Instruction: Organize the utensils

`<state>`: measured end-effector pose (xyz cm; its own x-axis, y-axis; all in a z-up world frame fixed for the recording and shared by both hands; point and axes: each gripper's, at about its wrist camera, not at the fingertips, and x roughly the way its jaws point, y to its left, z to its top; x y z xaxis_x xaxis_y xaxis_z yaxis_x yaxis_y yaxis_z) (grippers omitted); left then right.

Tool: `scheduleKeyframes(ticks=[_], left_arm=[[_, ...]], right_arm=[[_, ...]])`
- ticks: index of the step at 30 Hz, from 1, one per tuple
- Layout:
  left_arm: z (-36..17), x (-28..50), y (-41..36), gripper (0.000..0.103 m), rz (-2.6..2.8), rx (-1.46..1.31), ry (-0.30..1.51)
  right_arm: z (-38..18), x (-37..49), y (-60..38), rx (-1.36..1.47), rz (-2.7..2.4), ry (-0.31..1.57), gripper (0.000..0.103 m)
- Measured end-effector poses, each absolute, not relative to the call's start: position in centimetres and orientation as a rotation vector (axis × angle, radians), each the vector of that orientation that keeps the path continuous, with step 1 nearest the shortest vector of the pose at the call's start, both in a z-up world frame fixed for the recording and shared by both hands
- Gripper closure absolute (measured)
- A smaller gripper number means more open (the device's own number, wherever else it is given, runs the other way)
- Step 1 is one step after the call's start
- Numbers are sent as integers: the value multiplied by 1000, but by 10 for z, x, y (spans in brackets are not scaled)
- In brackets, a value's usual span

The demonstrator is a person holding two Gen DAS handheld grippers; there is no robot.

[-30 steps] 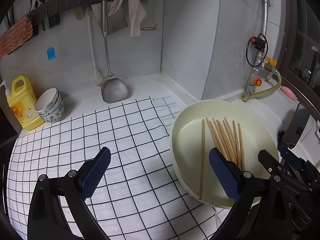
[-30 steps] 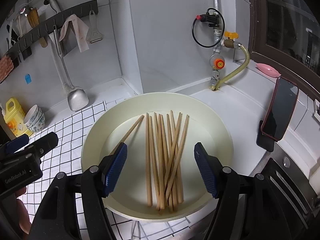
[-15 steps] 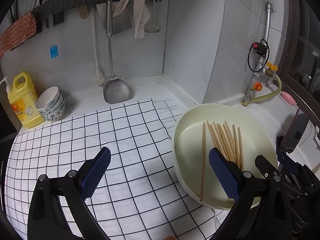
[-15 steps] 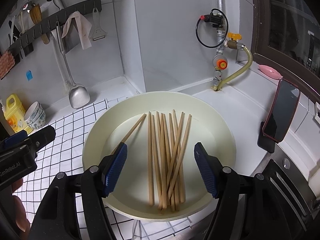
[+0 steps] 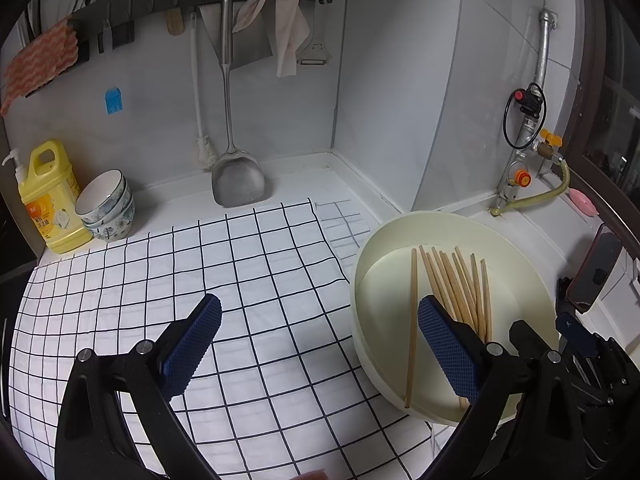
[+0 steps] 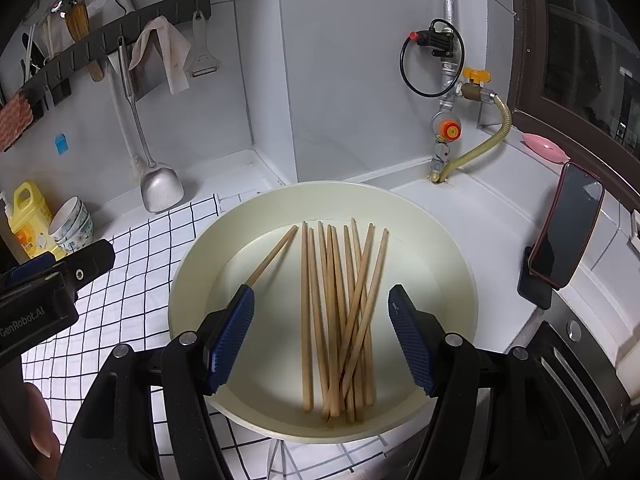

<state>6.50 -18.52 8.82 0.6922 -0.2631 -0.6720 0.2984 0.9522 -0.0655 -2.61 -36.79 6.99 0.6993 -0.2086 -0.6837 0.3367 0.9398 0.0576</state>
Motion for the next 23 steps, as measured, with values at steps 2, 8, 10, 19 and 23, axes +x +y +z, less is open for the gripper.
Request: scheduleKeyframes(ticks=[2, 8, 10, 19, 23], left_arm=[[88, 66, -185, 6, -316, 47, 747], [86, 68, -184, 6, -334, 27, 769], [86, 68, -184, 6, -336, 22, 765], [83, 70, -185, 6, -302, 39, 779], [81, 71, -182, 6, -293, 37, 783]], right_arm=[[70, -26, -368, 183, -306, 736, 36], [69, -24, -366, 180, -303, 740, 36], [69, -24, -366, 179, -301, 740, 36], [69, -24, -366, 180, -303, 738, 34], [69, -23, -366, 176, -298, 738, 33]])
